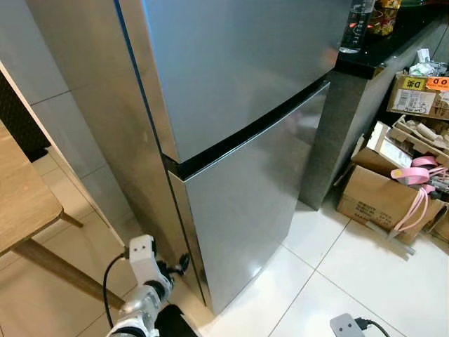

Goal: Restocking fridge

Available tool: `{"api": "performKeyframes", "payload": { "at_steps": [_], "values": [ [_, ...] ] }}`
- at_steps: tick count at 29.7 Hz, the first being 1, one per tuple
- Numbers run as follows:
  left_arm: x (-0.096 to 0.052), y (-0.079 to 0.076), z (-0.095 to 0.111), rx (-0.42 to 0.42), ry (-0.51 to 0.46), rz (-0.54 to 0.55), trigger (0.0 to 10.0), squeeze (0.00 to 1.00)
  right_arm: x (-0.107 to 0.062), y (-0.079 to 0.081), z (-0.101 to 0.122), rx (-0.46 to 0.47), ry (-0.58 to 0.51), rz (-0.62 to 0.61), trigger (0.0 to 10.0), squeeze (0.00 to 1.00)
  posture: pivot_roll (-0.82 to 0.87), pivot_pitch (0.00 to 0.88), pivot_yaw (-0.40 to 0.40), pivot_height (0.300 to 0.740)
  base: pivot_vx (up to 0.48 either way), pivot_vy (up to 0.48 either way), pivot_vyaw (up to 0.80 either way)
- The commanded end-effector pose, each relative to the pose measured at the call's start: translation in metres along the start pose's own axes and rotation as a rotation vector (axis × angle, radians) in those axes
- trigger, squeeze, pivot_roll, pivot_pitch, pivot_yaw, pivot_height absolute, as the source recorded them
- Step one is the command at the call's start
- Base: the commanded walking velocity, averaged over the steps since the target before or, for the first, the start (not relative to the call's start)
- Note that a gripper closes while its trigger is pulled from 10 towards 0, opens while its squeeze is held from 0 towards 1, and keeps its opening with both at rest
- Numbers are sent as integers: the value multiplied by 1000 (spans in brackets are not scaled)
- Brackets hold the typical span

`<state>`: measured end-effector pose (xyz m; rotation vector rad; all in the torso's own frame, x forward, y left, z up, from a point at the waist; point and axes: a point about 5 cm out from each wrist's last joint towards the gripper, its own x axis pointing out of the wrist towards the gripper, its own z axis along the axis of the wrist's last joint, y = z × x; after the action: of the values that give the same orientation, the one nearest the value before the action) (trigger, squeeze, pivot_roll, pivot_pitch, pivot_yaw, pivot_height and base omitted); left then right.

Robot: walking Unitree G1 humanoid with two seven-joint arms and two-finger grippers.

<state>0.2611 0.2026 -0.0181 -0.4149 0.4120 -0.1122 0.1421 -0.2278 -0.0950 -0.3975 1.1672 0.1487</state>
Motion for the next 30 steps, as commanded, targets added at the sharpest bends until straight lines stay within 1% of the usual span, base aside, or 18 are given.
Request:
{"api": "performKeyframes", "payload": {
  "at_steps": [1, 6, 7, 8, 11, 12, 15, 16, 17, 18, 19, 20, 22, 23, 26, 27, 28, 30],
  "values": [
    [1, 5, 20, 31, -67, -59, 10000, 0, 0, 0, -2, 5, 3, -1, 10000, 0, -131, 0, 13, 740, 0, 0, 0],
    [2, 6, 33, 61, -101, -103, 10000, 0, 0, 1, -3, 4, 7, 0, 10000, 0, -130, 0, 13, 740, 0, 0, 0],
    [4, 4, 41, 83, -119, -135, 10000, 1000, 0, 1, -3, 2, 9, 0, 10000, 0, -128, 0, 14, 740, 0, 0, 0],
    [4, 4, 41, 83, -119, -135, 10000, 1000, 0, 1, -3, 2, 9, 0, 10000, 0, -128, 0, 14, 740, 0, 0, 0],
    [7, 0, 49, 118, -135, -193, 10000, 1000, 0, 2, -3, 2, 10, -1, 10000, 0, -130, 0, 17, 740, 0, 0, 0],
    [9, -6, 54, 163, -133, -249, 10000, 1000, 0, 2, -3, 3, 9, 0, 10000, 0, -132, 0, 19, 740, 0, 0, 0],
    [12, -12, 56, 226, -111, -290, 10000, 1000, 0, 3, -3, 4, 9, 0, 10000, 0, -133, 0, 19, 740, 0, 0, 0],
    [12, -14, 52, 280, -72, -300, 10000, 1000, 0, 3, -3, 5, 10, -1, 10000, 0, -133, 0, 19, 740, 0, 0, 0],
    [12, -14, 52, 280, -72, -300, 10000, 1000, 0, 3, -3, 5, 10, -1, 10000, 0, -133, 0, 19, 740, 0, 0, 0],
    [12, -13, 46, 324, -21, -296, 10000, 1000, 0, 3, -3, 6, 11, -2, 10000, 0, -135, 0, 21, 740, 0, 0, 0],
    [10, -9, 37, 370, 45, -259, 10000, 1000, 0, 3, -4, 7, 12, -2, 10000, 0, -135, 0, 21, 740, 0, 0, 0],
    [9, -7, 32, 382, 73, -243, 10000, 1000, 0, 3, -4, 8, 13, -3, 10000, 0, -135, 0, 21, 740, 0, 0, 0],
    [8, -5, 30, 387, 89, -234, 10000, 1000, 0, 3, -4, 8, 14, -3, 10000, 0, -135, 0, 21, 740, 0, 0, 0],
    [5, -2, 24, 377, 119, -216, 10000, 0, 0, 3, -4, 8, 14, -3, 10000, 0, -135, 0, 21, 740, 0, 0, 0],
    [-7, 10, 0, 361, 228, -156, 10000, 0, 0, 4, -4, 10, 15, -2, 10000, 0, -138, 0, 27, 740, 0, 0, 0],
    [-11, 14, -6, 358, 251, -135, 10000, 0, 0, 4, -5, 11, 15, -2, 10000, 0, -138, 0, 27, 740, 0, 0, 0],
    [-11, 14, -6, 358, 251, -135, 10000, 0, 0, 4, -5, 11, 15, -2, 10000, 0, -138, 0, 27, 740, 0, 0, 0],
    [-24, 27, -20, 338, 304, -48, 10000, 0, 0, 4, -5, 13, 16, 0, 10000, 0, -137, 0, 27, 740, 0, 0, 0]
  ]
}}
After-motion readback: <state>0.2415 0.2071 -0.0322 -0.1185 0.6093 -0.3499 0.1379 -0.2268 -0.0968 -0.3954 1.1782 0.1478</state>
